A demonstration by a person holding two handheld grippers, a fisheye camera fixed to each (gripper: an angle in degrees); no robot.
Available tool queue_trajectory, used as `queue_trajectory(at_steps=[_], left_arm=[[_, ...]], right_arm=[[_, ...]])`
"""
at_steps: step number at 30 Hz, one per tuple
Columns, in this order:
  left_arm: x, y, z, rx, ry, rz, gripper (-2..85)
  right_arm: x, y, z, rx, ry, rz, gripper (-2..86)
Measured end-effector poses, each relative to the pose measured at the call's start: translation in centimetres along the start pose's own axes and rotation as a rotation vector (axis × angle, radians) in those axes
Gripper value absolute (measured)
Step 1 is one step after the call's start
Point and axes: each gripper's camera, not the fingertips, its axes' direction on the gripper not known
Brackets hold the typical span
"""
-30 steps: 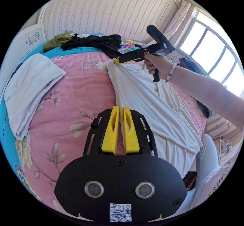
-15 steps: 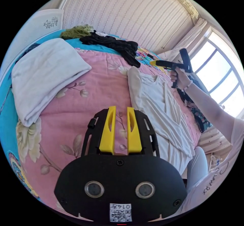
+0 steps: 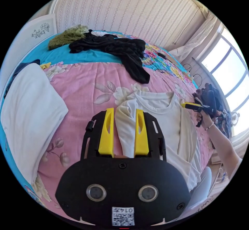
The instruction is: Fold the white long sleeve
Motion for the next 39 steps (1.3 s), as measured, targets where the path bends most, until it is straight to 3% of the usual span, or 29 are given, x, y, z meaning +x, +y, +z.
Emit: queue_trajectory(at_steps=[3,7,15,21,25,29,39], left_arm=[[-0.8,-0.8,1.8,-0.095,-0.037,-0.031,4.7],[-2.7,-0.7,-0.7,-0.04,0.006,-0.107,0.2],[-0.7,3.5,-10.3,0.096,0.006,0.037,-0.8],[1.4,14.6,-16.7,0.113,0.113,0.074,-0.8],[2.9,25.5,-16.9,0.028,0.122,0.025,-0.8],[3.5,33.7,-15.0,-0.098,0.115,-0.07,-0.6],[2.4,42.5,-15.1,-0.078,0.125,-0.313,5.8]], right_arm=[[-0.1,0.4,-0.1,-0.053,-0.006,-0.049,3.1],[1.1,1.3,-2.5,0.008,-0.037,-0.019,1.3],[1.2,7.4,-9.8,0.196,-0.17,0.009,0.8],[-1.3,17.4,-14.6,0.177,-0.21,-0.045,0.8],[-3.5,26.9,-12.9,0.048,-0.155,-0.06,0.8],[-4.2,35.6,-9.9,-0.058,-0.2,0.076,0.9],[-4.1,44.4,-9.9,-0.014,-0.151,0.242,1.8]])
